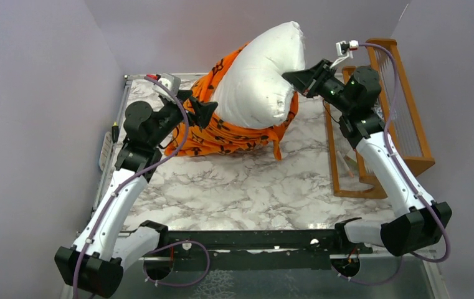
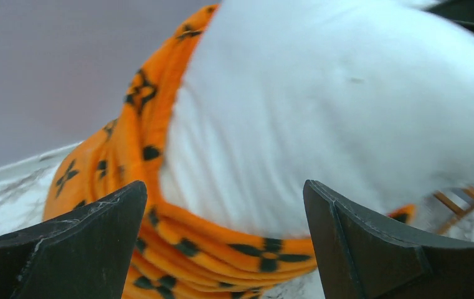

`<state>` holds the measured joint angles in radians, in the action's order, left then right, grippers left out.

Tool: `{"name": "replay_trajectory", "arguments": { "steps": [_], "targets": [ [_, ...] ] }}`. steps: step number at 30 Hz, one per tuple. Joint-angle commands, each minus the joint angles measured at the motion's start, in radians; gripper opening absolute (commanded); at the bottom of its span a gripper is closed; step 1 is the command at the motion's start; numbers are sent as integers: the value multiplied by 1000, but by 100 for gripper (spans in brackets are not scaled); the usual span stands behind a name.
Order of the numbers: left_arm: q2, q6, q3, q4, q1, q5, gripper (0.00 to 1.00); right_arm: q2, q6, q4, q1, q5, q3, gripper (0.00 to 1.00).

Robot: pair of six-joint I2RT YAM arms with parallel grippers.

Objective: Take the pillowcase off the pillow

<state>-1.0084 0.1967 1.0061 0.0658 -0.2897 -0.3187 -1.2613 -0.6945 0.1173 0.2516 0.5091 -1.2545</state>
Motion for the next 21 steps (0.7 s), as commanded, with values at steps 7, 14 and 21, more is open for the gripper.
{"name": "replay_trajectory", "arguments": {
  "steps": [7,14,21],
  "targets": [
    [29,-80,-90,77,-185,-57,99,-175,68,-142,208,-294,-287,1],
    [5,-149,-141,172,-295,175,98,-219,64,-146,243,-298,-364,1],
    [-147,-169,-117,168,-369,438,98,-223,74,-169,282,-314,-440,1]
  ]
}}
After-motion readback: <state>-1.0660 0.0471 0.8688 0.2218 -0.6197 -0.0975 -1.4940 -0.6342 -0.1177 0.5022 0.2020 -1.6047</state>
